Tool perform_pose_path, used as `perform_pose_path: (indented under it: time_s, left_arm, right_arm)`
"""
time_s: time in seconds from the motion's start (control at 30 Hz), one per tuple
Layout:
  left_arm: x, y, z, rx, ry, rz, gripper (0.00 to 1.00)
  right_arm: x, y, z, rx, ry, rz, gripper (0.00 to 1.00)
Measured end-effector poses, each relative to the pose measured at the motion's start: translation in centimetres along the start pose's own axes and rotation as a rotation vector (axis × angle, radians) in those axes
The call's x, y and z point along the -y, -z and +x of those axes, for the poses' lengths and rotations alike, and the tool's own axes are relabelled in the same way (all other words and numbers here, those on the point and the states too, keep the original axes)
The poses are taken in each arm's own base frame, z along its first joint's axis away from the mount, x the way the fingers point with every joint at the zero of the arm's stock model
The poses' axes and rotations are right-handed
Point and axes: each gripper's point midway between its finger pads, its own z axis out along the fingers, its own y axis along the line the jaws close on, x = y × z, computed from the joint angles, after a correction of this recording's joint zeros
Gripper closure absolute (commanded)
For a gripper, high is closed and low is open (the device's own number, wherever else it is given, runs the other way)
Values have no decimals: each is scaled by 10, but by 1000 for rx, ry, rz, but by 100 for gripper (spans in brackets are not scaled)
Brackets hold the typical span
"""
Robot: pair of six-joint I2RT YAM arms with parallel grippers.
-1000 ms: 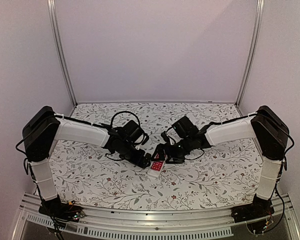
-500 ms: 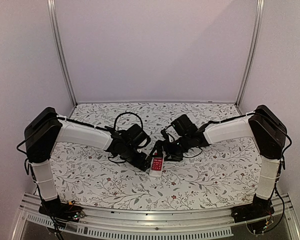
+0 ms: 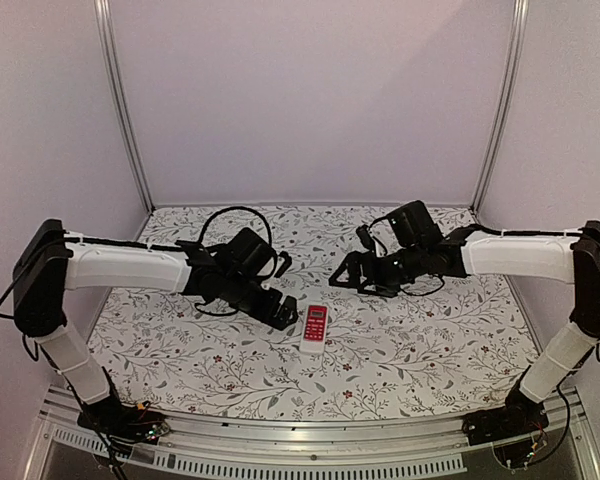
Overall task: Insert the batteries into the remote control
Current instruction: Reset both arms
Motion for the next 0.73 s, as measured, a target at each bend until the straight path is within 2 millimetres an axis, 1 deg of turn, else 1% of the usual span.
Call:
perform_pose_path:
  time_s: [0.1, 0.2, 0.23, 0.27, 0.3, 0.37, 0.4, 0.43, 0.5, 0.53, 0.63, 0.7, 0.73]
  left_arm:
    - [0, 33, -31, 104, 28, 33, 0]
    - [-12, 67, -57, 206, 73, 50, 0]
    - [-20, 81, -66, 246, 96, 49, 0]
    - [-27, 93, -73, 281, 117, 45, 1]
    - [-38, 107, -79, 325, 142, 37, 0]
    - [-56, 128, -85, 394, 183, 20, 0]
    - [-64, 135, -84, 413, 199, 9, 0]
    - [-76, 141, -81, 437, 225, -10, 1]
    - [-91, 144, -71, 447, 262, -36, 0]
    - [-100, 141, -61, 438, 283, -52, 1]
    - [-113, 129, -40, 398, 321, -79, 1]
    - [-117, 118, -23, 362, 337, -91, 0]
    - [-117, 116, -20, 353, 340, -93, 0]
  right_arm:
    - [-22, 43, -18, 100, 78, -17, 1]
    - [-32, 79, -27, 176, 132, -13, 1]
    - [-28, 91, -29, 204, 140, 0, 1]
    - [-23, 99, -30, 222, 139, 14, 1]
    - [-14, 108, -30, 242, 135, 34, 1]
    - [13, 122, -26, 272, 101, 92, 1]
    - [24, 127, -23, 280, 84, 116, 1]
    - [40, 132, -18, 289, 64, 149, 1]
    - [63, 138, -7, 296, 25, 197, 1]
    - [75, 140, 0, 297, 5, 220, 1]
    - [93, 140, 17, 289, -27, 252, 1]
    - [100, 138, 26, 276, -41, 260, 1]
    - [102, 137, 29, 271, -45, 263, 1]
